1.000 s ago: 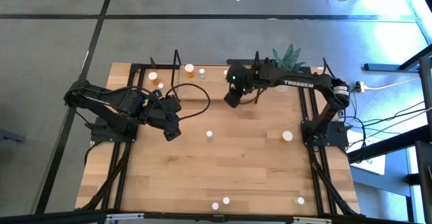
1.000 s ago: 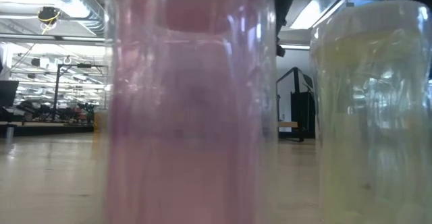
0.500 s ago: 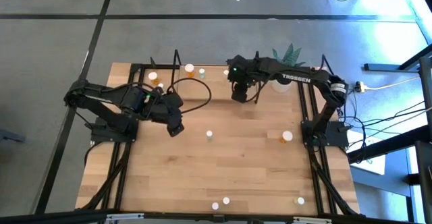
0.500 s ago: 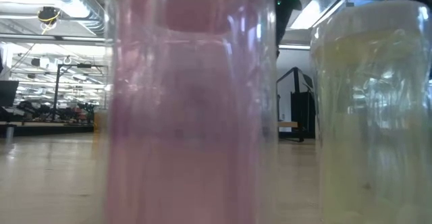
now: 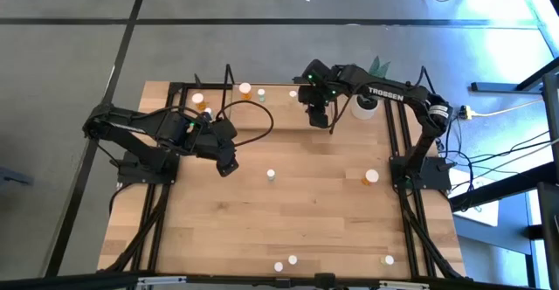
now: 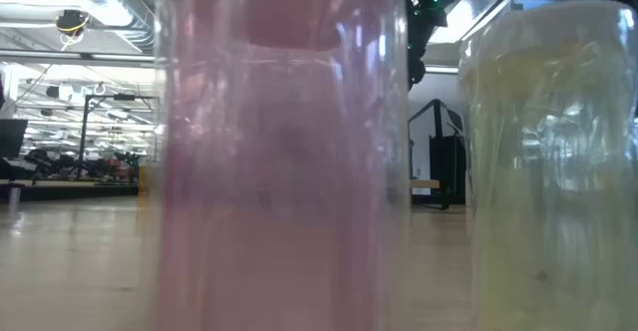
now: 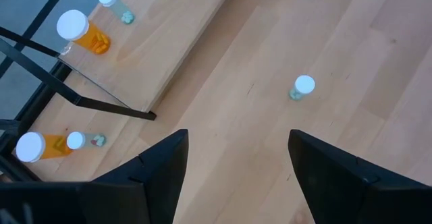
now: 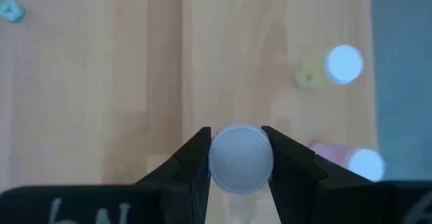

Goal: Pick and place medicine bottles onto shelf by color
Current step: Put the left pink pill bottle on the shelf aligned with the other pink pill bottle

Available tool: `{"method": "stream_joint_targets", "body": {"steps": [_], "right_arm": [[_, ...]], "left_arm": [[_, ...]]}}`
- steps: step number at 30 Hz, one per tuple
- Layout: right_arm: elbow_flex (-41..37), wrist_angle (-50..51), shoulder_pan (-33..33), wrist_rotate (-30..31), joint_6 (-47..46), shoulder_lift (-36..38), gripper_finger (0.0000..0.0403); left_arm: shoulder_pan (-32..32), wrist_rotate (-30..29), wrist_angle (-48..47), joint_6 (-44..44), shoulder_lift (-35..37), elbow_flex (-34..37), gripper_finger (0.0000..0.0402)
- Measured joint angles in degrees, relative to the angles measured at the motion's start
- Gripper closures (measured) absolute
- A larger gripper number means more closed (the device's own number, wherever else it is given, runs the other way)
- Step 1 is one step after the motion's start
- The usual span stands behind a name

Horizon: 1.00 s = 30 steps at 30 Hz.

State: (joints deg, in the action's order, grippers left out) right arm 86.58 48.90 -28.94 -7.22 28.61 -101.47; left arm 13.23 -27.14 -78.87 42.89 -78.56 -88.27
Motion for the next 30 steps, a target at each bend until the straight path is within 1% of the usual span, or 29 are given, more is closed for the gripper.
{"method": "stream_joint_targets", "body": {"steps": [4,7,12,17,21,25,30], "right_arm": [[-2.07,-1.71,-0.72,-1.86,0.25,0.0,0.0279],[-4.38,-2.17,-1.01,-1.26,1.02,-0.07,0.0279],[-5.44,-3.04,-1.48,-0.14,4.4,-0.07,0.0279],[-7.67,-6.97,-2.56,0.08,4.72,-0.02,0.0279],[-8.43,-8.13,-2.83,0.09,5.02,-0.02,0.0279],[-8.43,-8.26,-2.87,0.07,7.69,-0.02,0.0279],[-8.43,-8.39,-2.94,0.07,7.73,-0.02,0.0279]], "left_arm": [[0.0,0.0,0.0,0.02,0.0,0.0,0.0153],[0.0,-0.01,0.0,0.02,0.0,0.0,0.0153],[-0.19,0.0,0.02,0.03,0.0,0.0,0.0153],[-0.73,-0.01,0.04,0.06,0.0,0.0,0.0153],[-0.92,-0.02,0.04,0.07,0.0,0.0,0.0153],[-0.92,0.0,0.07,0.11,0.0,0.0,0.0153],[-0.92,-0.02,0.07,0.22,0.0,0.0,0.0153]]}}
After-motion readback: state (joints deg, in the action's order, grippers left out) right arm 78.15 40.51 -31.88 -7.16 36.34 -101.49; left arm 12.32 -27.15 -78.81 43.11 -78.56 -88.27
